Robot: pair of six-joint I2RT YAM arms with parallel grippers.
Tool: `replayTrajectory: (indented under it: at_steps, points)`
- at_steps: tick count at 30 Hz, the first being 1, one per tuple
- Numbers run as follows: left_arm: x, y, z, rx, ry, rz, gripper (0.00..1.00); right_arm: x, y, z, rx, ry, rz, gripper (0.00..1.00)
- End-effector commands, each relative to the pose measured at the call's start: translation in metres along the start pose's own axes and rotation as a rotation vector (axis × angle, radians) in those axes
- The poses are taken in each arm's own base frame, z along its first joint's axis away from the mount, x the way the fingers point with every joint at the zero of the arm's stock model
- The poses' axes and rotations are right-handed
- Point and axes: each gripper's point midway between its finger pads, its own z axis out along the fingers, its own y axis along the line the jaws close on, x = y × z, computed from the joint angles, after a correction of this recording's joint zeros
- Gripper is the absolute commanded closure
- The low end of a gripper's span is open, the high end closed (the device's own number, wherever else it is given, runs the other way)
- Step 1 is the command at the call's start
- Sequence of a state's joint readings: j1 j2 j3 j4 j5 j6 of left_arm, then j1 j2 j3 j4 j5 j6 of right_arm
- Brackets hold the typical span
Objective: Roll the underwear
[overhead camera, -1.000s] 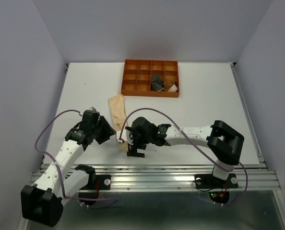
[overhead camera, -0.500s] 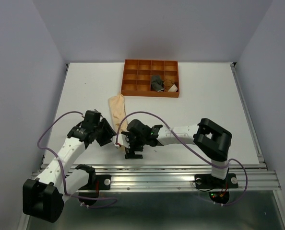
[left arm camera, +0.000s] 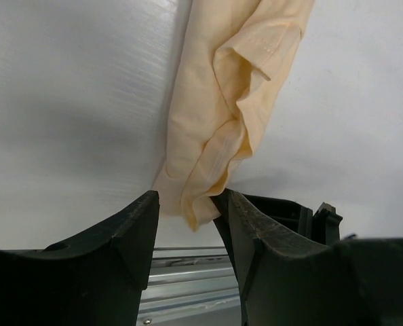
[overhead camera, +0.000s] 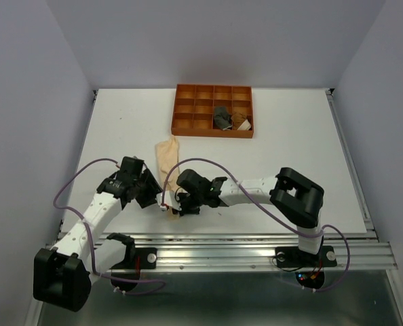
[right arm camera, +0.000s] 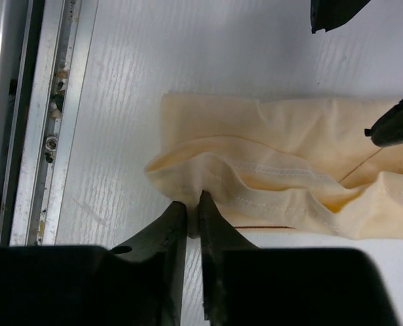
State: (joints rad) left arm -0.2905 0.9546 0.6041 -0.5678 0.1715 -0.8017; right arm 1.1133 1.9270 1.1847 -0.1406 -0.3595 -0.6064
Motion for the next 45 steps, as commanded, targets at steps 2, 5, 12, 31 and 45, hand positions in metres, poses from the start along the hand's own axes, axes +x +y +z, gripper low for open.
replayTrajectory:
  at_steps: [2, 5, 12, 31, 45]
  points:
    - [0.006, 0.005, -0.002, -0.021, 0.032, 0.035, 0.45, 0.004, -0.011, 0.004, 0.036, 0.004, 0.111, 0.93]
    - [0.005, 0.006, 0.0, -0.032, 0.036, 0.041, 0.45, -0.01, 0.001, -0.004, -0.011, -0.048, 0.184, 0.96]
    - [0.008, 0.008, 0.004, -0.044, 0.061, 0.053, 0.47, -0.035, 0.018, -0.029, -0.064, -0.114, 0.408, 0.98]
    - [0.008, 0.008, 0.003, -0.048, 0.071, 0.068, 0.48, -0.057, 0.002, -0.053, -0.414, -0.126, 0.893, 0.99]
    - [-0.008, 0.01, -0.011, -0.106, 0.001, 0.063, 0.48, -0.027, -0.053, -0.03, -0.401, -0.103, 1.166, 0.99]
